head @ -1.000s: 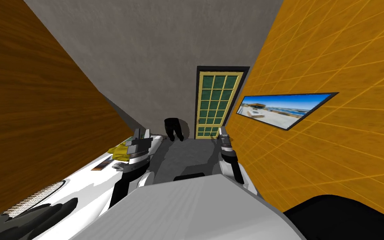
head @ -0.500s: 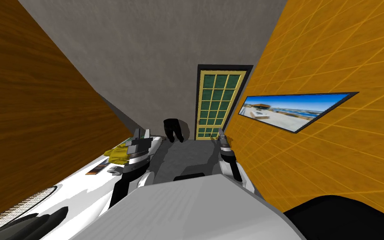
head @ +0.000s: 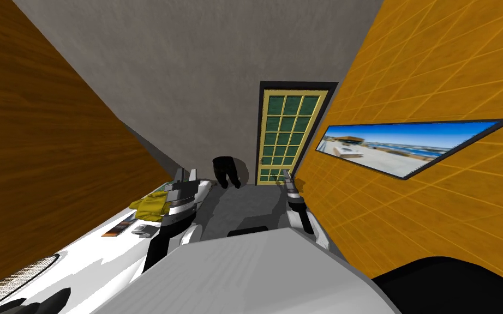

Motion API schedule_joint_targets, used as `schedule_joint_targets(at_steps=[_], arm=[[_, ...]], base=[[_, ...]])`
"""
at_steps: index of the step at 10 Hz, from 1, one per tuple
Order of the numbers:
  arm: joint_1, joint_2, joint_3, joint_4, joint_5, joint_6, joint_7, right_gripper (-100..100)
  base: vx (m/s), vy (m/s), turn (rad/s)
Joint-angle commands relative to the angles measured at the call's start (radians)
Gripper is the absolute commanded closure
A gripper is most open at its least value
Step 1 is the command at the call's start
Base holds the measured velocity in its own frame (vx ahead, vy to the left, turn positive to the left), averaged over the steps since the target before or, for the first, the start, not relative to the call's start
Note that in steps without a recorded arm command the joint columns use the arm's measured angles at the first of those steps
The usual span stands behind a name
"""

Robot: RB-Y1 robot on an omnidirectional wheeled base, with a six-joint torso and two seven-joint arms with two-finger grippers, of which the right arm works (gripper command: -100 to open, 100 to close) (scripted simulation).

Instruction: Pull the door open

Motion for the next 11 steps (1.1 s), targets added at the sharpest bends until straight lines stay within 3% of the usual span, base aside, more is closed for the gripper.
schedule_joint_targets(at_steps=[1, 11], arm=[[-0.012, -0.007, -0.009, 0.033, 0.007, -0.003, 0.028, -100], [-0.09, -0.03, -0.056, 0.268, 0.055, -0.044, 0.208, -100]], base=[[0.114, 0.014, 0.001], [0.107, 0.005, 0.0]])
